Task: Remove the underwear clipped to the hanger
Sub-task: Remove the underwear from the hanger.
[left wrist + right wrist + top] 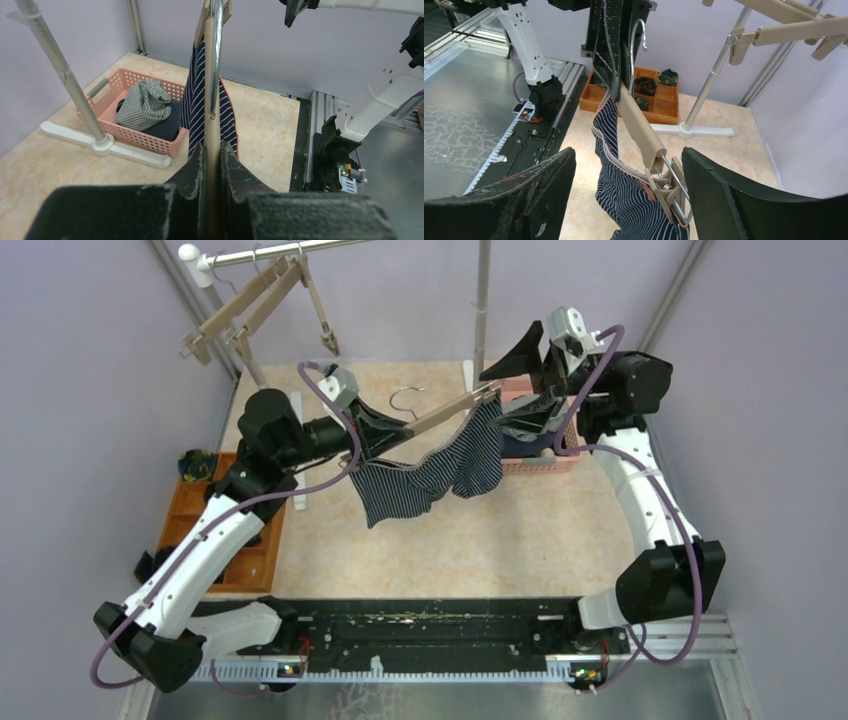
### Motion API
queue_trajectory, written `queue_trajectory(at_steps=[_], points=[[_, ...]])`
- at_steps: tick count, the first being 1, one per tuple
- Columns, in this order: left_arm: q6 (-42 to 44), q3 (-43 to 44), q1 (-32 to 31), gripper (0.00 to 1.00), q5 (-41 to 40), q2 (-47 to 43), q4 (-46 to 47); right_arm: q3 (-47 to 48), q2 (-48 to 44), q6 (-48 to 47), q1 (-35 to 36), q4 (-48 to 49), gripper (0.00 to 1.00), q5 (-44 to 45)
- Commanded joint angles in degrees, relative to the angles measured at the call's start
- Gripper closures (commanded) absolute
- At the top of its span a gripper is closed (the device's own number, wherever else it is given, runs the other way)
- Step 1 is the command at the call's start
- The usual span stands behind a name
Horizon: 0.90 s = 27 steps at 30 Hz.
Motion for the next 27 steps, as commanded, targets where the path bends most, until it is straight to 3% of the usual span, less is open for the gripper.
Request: queue_trajectory(at_steps=[1, 15, 27], points=[[0.2, 3.6, 0.0, 1.0, 2.2, -3.4, 2.7, -0.5, -0.7, 0.7, -0.1, 1.1, 0.23, -3.9], [3.9, 2.6, 0.0, 1.0, 2.6, -5.8, -1.7, 0.1, 1.5, 3.0, -0.1, 2.1, 0.26, -2.0], [2.0, 0.4, 0.0, 1.0, 4.4, -2.9, 1.4, 1.1, 1.7, 3.6, 0.2, 1.9, 0.28, -1.4]])
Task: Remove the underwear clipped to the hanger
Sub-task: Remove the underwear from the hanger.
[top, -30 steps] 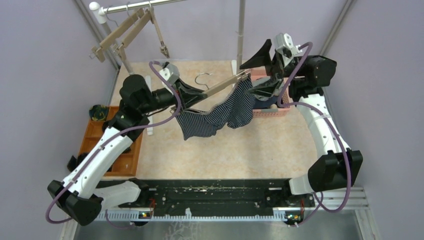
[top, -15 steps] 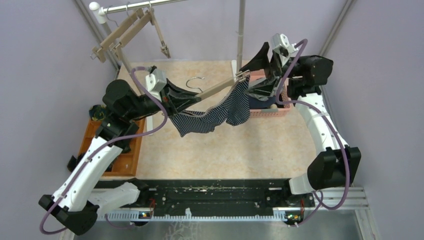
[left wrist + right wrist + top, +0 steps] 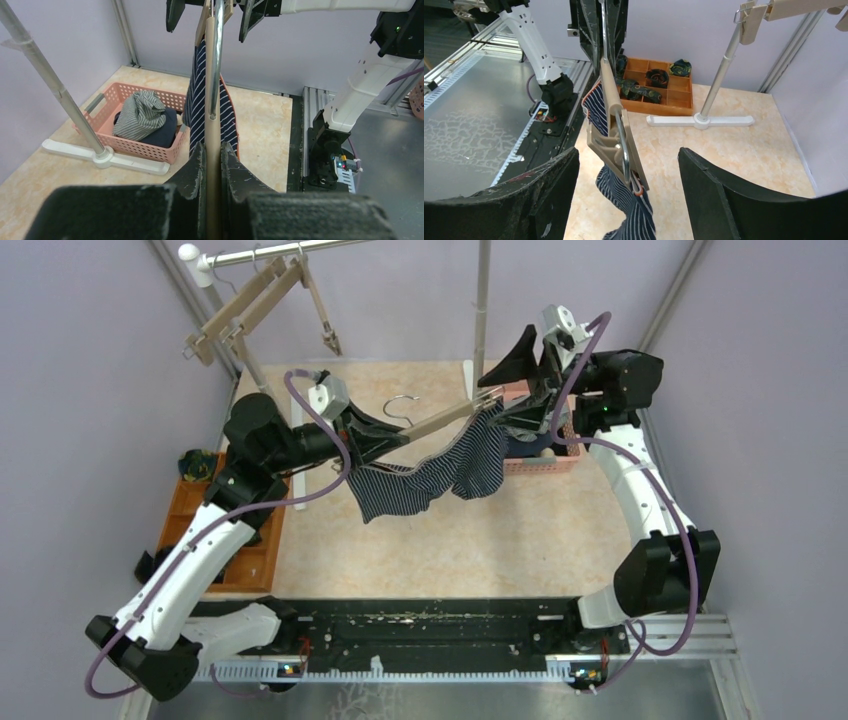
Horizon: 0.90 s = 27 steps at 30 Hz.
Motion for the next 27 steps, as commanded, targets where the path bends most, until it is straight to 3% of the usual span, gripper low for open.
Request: queue_trajectory(at_steps=[1, 8, 13, 21, 27], points=[[-0.9, -0.4, 0.0, 1.0, 1.7, 0.6, 4.1, 1.7, -0.3, 0.6, 0.2, 2.1, 0.29, -0.3], [-1.9, -0.5, -0.1, 1.0, 2.0, 1.3, 5.5, 1.8, 0.1, 0.6, 0.6, 1.9, 0.42, -0.3], [-2.2, -0.6, -0.2, 1.0, 1.7, 1.7, 6.3, 1.9, 0.1, 0.6, 1.0, 1.7, 0.43, -0.2], [-2.3, 0.2, -0.2, 1.0, 3.3, 3.1, 5.4, 2.1, 0.1, 0.6, 1.3, 1.1, 0.33, 0.7], [-1.7, 0.7, -0.1, 1.0, 2.6, 3.1, 4.6, 2.8, 0.5, 0.5, 1.5, 1.1, 0.45, 0.0]])
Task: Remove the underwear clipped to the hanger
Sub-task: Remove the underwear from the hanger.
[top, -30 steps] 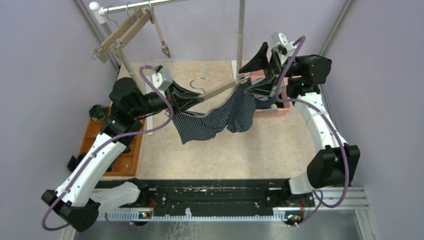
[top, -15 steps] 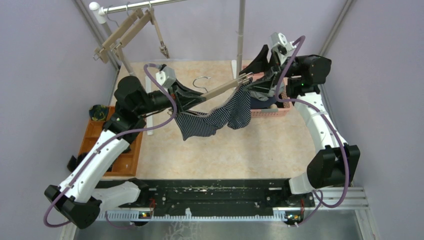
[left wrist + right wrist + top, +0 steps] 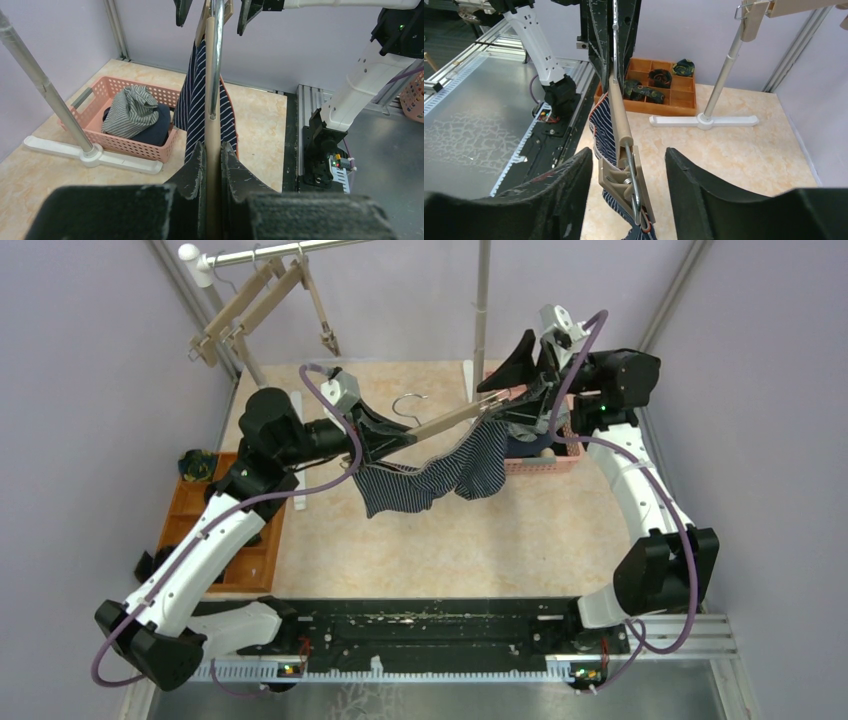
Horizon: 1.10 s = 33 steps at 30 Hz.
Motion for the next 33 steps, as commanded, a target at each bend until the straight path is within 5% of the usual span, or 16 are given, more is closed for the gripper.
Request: queue_trajectory(at_steps=[1, 9, 13, 20, 21, 22, 24, 33], points=[[0.0, 1.2, -0.1, 1.0, 0.6, -0.6, 2.1, 2.5, 0.3, 0.1, 0.6, 1.2, 0.47, -0.1], [-0.3, 1.2, -0.1, 1.0, 0.5, 0.7, 2.1, 2.7, 0.3, 0.2, 0.8, 1.7, 0.74, -0.5], [-0.6, 1.0, -0.1, 1.0, 0.7, 1.3, 2.2, 2.8, 0.1, 0.2, 0.8, 2.2, 1.0, -0.8], [-0.4, 1.1, -0.1, 1.0, 0.5, 1.4, 2.4, 2.8, 0.3, 0.3, 0.8, 1.8, 1.0, 0.0], [-0.2, 1.1, -0.1, 1.0, 0.4, 1.4, 2.6, 2.5, 0.3, 0.3, 0.7, 1.6, 0.89, 0.8], [-0.2, 1.2, -0.1, 1.0, 0.1, 1.2, 2.8, 2.3, 0.2, 0.3, 0.5, 1.5, 0.54, 2.0], [-0.2, 1.2, -0.1, 1.0, -0.4, 0.9, 3.8, 1.8, 0.2, 0.2, 0.3, 1.8, 0.04, 3.1], [-3.5, -7.7, -0.1, 1.0, -8.9, -5.0, 21.4, 0.7, 0.3, -2.7, 0.1, -0.9, 0.01, 10.9]])
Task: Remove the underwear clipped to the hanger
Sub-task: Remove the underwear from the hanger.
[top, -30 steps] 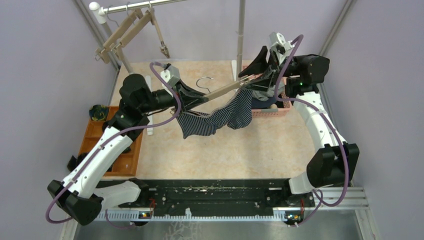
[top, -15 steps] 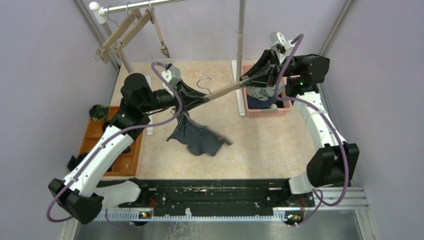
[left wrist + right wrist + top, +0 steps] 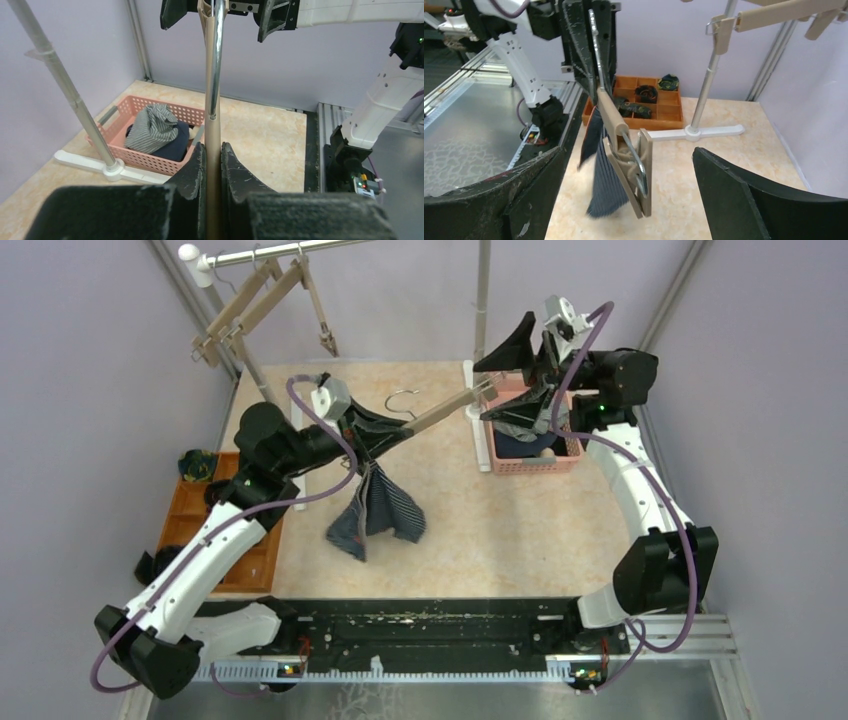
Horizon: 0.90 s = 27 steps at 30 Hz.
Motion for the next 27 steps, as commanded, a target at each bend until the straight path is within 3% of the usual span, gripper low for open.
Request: queue_trajectory(at_steps=[1, 3, 9, 15, 19, 27], points=[[-2.9, -4.7, -0.1, 1.0, -6.9, -4.1, 15.9, 0.1, -0.3, -2.5, 0.0, 0.3, 0.01, 7.5], [-3.7, -6.5, -0.3, 1.0, -9.6, -4.4, 21.2, -1.2, -0.5, -2.2, 0.1, 1.8, 0.02, 11.6], [-6.6, -9.4, -1.2, 1.0, -11.2, -0.3, 38.8, -3.7, 1.0, 2.8, 0.9, 9.1, 0.18, 24.0], [-10.8, -6.6, -3.4, 1.0, -10.0, 8.3, 52.4, -3.5, 6.0, 17.9, 2.0, 28.6, 0.21, 30.6], [-14.2, -4.1, -5.4, 1.0, -8.8, 13.6, 57.5, 1.7, 10.1, 24.0, 4.0, 34.5, 0.21, 31.1], [-12.6, -1.6, -7.5, 1.0, -10.8, 16.0, 57.4, 5.6, 10.8, 23.2, 6.5, 31.9, 0.25, 29.5]])
